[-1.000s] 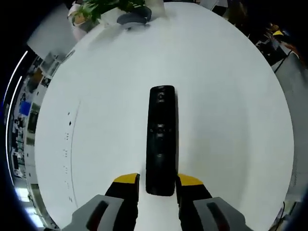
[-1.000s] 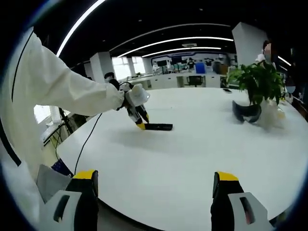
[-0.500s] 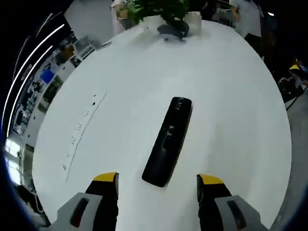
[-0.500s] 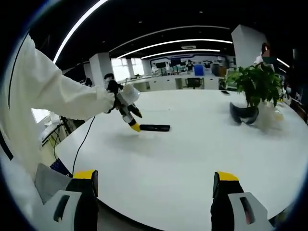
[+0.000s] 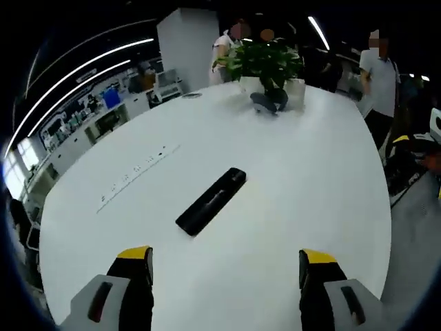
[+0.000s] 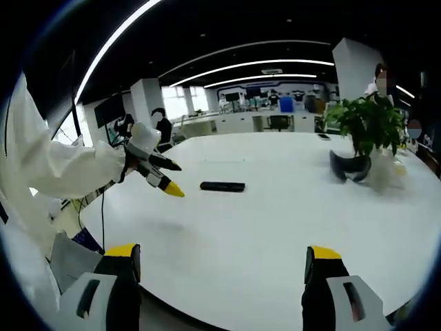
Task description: Press the specified remote control buttons in sequence, fully releasing each button before pressing the next.
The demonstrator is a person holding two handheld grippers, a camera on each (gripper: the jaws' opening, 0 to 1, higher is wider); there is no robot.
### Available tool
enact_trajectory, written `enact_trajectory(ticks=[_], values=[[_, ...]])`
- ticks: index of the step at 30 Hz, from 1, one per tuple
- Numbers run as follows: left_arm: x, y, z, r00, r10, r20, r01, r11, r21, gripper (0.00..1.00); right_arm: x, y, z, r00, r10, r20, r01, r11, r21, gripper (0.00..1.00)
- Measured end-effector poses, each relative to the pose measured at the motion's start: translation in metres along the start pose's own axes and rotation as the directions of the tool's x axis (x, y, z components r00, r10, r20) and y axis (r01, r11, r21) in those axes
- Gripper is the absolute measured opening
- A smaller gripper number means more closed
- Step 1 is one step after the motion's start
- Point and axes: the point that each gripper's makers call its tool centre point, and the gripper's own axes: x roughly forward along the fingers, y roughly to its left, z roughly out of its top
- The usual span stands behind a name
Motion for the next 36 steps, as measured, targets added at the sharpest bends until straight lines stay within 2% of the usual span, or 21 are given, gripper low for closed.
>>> enact_trajectory(ticks=[3,6,8,11,13,16,19,23,30,36], values=[[-0.011,-0.008,-0.003,0.999,0.016,0.028,-0.015,0.999,-0.041,0.93,0.0,-0.001,0.0,1.0,-0.003,0.001,0.003,1.0,-0.001,0.99],[-0.024,-0.016,0.001,0.995,0.041,0.088,-0.031,0.993,-0.117,0.96,-0.001,-0.003,0.0,1.0,-0.011,0.005,0.011,1.0,-0.003,0.99],[-0.03,-0.02,0.003,0.992,0.048,0.114,-0.032,0.99,-0.138,0.96,-0.001,-0.005,0.001,1.0,-0.017,0.013,0.018,1.0,-0.002,0.99],[-0.041,-0.024,0.003,0.984,0.07,0.162,-0.034,0.976,-0.215,0.97,-0.001,-0.007,0.003,1.0,-0.022,0.017,0.022,1.0,0.0,0.99],[-0.047,-0.027,0.001,0.979,0.076,0.187,-0.029,0.97,-0.241,0.99,0.0,-0.007,0.003,1.0,-0.023,0.017,0.023,1.0,-0.001,0.99],[-0.055,-0.031,-0.006,0.977,0.098,0.189,-0.047,0.965,-0.257,0.99,0.0,-0.007,0.002,1.0,-0.021,0.018,0.021,1.0,-0.003,0.99],[-0.063,-0.041,-0.01,0.971,0.104,0.214,-0.035,0.952,-0.304,1.0,0.001,-0.004,0.002,1.0,-0.017,0.02,0.017,1.0,-0.008,0.99],[-0.075,-0.053,-0.018,0.969,0.117,0.218,-0.049,0.955,-0.294,1.0,0.001,-0.001,0.002,1.0,-0.015,0.019,0.015,1.0,-0.016,0.99],[-0.094,-0.077,-0.023,0.957,0.136,0.257,-0.039,0.936,-0.35,1.0,-0.005,-0.001,0.001,1.0,-0.019,0.019,0.019,0.999,-0.034,0.99],[-0.108,-0.096,-0.031,0.954,0.149,0.262,-0.049,0.935,-0.352,1.0,-0.008,-0.002,0.005,0.999,-0.013,0.031,0.014,0.999,-0.034,0.99]])
